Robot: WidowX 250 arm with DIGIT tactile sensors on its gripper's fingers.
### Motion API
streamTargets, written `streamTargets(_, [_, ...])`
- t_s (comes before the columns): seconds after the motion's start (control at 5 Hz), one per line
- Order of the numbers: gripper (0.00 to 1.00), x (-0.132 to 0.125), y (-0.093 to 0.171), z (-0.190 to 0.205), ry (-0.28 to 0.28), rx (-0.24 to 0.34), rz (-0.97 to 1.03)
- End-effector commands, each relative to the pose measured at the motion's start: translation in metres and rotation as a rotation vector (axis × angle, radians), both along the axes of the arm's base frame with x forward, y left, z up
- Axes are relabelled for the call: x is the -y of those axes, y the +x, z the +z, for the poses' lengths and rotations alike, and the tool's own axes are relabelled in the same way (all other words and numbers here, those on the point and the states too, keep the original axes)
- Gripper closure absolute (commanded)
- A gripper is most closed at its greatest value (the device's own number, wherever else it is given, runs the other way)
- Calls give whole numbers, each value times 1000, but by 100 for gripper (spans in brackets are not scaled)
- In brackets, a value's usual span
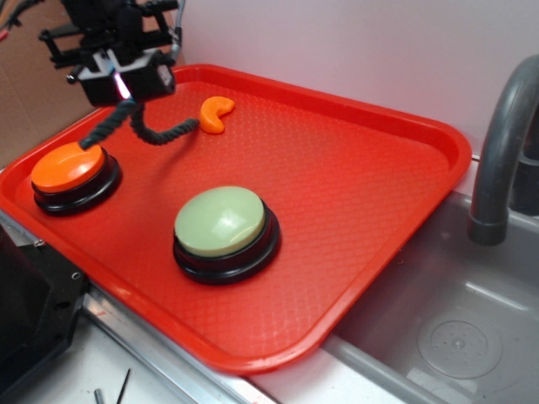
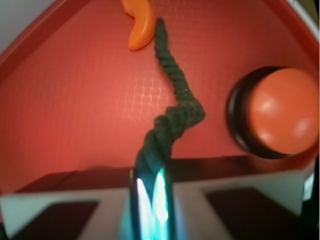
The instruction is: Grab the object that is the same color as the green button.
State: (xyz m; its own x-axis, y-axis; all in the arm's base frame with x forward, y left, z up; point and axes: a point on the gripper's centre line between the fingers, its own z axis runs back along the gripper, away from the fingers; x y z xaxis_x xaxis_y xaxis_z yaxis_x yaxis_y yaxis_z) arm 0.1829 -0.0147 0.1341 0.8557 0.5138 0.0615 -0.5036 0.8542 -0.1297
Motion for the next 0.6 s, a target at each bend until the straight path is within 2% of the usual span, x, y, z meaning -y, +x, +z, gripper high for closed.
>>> streamTargets(0.0, [100,-9,-41,66,-82,126,-147])
streamTargets(0.2, [100,-8,-53,68,-92,166,-141])
streamTargets(0.4, [100,-17,-45,62,-84,147,-61])
